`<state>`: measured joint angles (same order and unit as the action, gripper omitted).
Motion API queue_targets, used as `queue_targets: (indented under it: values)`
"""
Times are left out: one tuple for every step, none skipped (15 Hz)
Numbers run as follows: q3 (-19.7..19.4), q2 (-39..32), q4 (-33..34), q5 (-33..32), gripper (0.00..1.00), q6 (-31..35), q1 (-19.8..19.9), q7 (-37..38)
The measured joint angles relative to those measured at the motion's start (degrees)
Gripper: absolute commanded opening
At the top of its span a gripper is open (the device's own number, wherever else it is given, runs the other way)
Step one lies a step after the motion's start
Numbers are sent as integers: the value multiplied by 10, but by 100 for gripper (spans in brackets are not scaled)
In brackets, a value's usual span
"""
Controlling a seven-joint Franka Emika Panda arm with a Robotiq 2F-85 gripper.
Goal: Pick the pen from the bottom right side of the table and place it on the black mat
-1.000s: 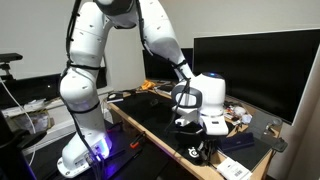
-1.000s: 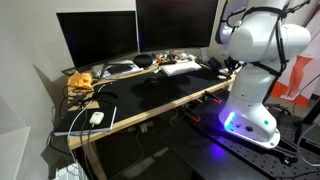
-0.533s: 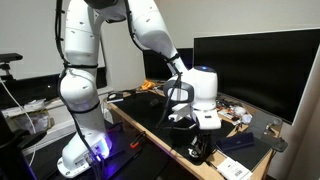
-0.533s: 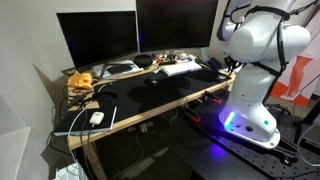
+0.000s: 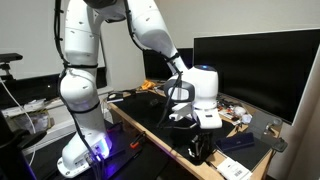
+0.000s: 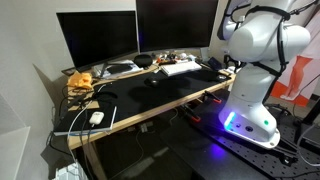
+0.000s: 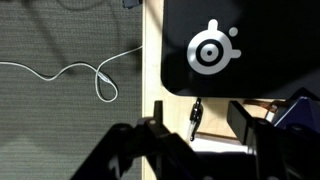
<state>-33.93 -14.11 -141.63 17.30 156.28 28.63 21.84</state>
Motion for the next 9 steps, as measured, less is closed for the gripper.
queue_targets:
  values:
    - [0,-1,2,0,81,0,0,1]
    - [0,-4,4,0,73,-1,0,3]
    - [0,-8,9,0,66,-2,0,8]
    - [0,-13,14,0,64,-3,0,13]
    - [1,-20,21,0,65,-4,-1,21]
    - [2,-29,28,1,69,-5,-2,29]
    - [2,-38,37,1,71,-6,-3,37]
    - [3,-48,45,1,74,-7,-4,46]
    - [3,-59,54,1,72,-8,-7,55]
